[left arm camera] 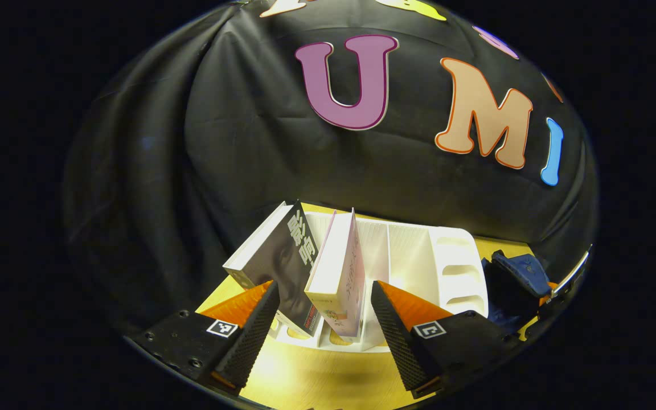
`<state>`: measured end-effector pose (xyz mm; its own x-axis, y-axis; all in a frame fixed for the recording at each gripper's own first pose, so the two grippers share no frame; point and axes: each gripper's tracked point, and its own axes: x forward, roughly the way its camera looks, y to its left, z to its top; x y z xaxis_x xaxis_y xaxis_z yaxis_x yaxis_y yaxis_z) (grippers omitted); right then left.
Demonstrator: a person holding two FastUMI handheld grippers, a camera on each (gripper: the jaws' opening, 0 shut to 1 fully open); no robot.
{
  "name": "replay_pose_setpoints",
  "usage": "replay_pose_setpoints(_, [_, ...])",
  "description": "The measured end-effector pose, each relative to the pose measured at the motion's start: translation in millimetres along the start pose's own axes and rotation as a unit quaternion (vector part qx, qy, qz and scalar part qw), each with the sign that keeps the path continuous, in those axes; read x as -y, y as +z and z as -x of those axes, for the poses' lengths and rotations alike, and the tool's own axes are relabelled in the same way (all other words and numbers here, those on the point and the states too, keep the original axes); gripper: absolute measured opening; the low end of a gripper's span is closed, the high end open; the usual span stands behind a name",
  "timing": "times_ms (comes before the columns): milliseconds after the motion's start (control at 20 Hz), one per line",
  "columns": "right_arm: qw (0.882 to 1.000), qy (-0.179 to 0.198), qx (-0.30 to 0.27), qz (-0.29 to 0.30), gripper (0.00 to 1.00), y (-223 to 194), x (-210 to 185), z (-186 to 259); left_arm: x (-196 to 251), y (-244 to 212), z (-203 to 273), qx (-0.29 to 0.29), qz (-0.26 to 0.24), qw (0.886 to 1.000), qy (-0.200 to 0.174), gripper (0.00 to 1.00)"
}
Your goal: Open the schoolbag, grab two books from the bookshelf and put them into the schoolbag.
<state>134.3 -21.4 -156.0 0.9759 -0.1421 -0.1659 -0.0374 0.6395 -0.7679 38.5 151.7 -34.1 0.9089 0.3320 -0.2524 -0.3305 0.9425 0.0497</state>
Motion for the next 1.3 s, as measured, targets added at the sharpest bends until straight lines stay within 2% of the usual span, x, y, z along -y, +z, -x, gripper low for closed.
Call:
replay_pose_setpoints(250, [1.0,-0.007,-0.016,-0.025,0.06,-3,8,11,2,-3,-22,-0.059,-0.013,0.997,-0.041,0.95])
replay_pose_setpoints(300, [0.999,-0.008,-0.018,-0.027,0.06,-3,8,12,3,-2,-24,-0.072,-0.015,0.996,-0.051,0.93])
replay_pose_setpoints(350, [0.999,-0.008,-0.021,-0.028,0.06,-5,6,14,3,-3,-30,-0.085,-0.021,0.995,-0.058,0.96])
replay_pose_setpoints(550, [0.999,-0.011,-0.026,-0.034,0.07,-5,3,20,9,-2,-49,-0.137,-0.043,0.986,-0.08,0.94])
replay_pose_setpoints(750, [0.999,-0.012,-0.031,-0.036,0.06,-5,2,24,27,-13,-62,-0.21,-0.055,0.969,-0.118,0.9])
replay_pose_setpoints(900, [0.999,-0.013,-0.033,-0.037,0.06,-5,2,26,35,-23,-69,-0.255,-0.069,0.956,-0.128,0.86])
replay_pose_setpoints(1000, [0.999,-0.013,-0.034,-0.038,0.07,-6,1,28,36,-25,-75,-0.276,-0.089,0.948,-0.129,0.8])
replay_pose_setpoints(1150, [0.999,-0.012,-0.035,-0.036,0.06,-8,0,30,35,-30,-82,-0.31,-0.122,0.934,-0.131,0.75])
replay_pose_setpoints(1300, [0.999,-0.011,-0.034,-0.034,0.06,-7,-1,30,39,-41,-83,-0.365,-0.118,0.913,-0.137,0.57])
